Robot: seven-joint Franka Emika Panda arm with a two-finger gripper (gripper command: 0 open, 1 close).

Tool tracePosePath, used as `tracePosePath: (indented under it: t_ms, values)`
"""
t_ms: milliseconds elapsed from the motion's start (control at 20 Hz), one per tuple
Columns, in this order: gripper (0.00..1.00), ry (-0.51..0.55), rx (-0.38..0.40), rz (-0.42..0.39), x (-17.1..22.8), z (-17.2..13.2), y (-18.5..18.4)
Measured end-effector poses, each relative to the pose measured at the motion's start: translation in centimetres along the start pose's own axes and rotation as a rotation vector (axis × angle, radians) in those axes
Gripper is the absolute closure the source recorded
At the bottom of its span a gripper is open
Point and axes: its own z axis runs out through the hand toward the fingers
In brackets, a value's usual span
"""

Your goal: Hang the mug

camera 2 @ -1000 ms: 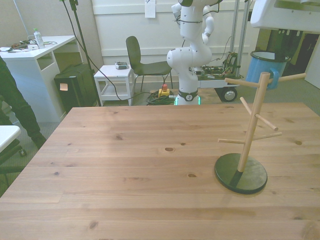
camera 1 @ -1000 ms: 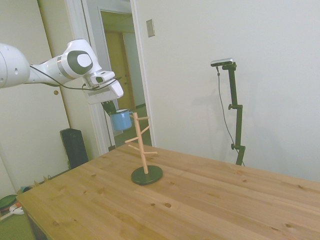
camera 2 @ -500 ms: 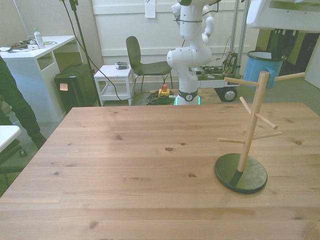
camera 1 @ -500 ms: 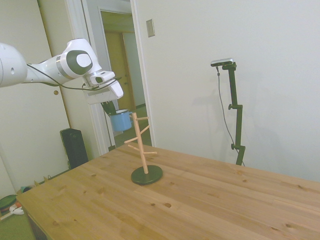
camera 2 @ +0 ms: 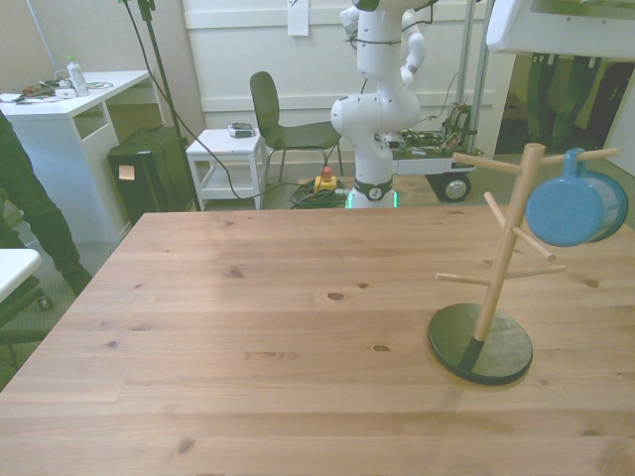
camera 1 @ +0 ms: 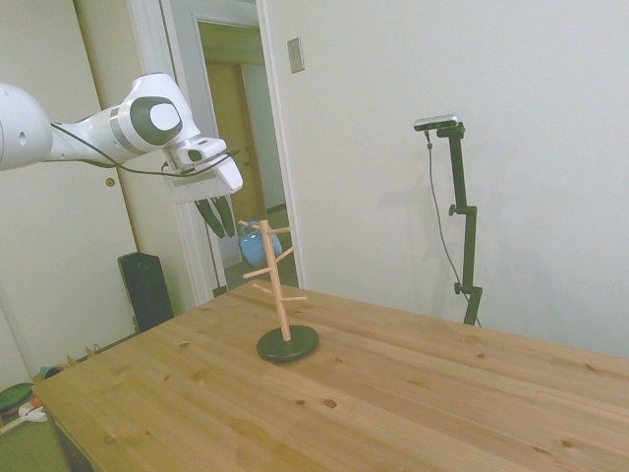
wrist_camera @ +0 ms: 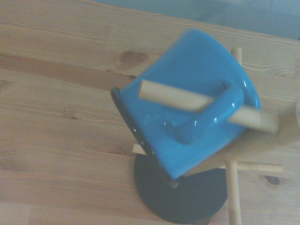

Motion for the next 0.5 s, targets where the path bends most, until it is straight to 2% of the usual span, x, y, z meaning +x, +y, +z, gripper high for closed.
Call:
tracePosePath:
  t_ms: [300, 500]
  values:
    - [0.00, -0.015, 0.009, 0.011, -0.9, -0.5, 1.4]
    - [0.00, -0.035, 0.020, 0.059, -3.2, -0.2, 5.4]
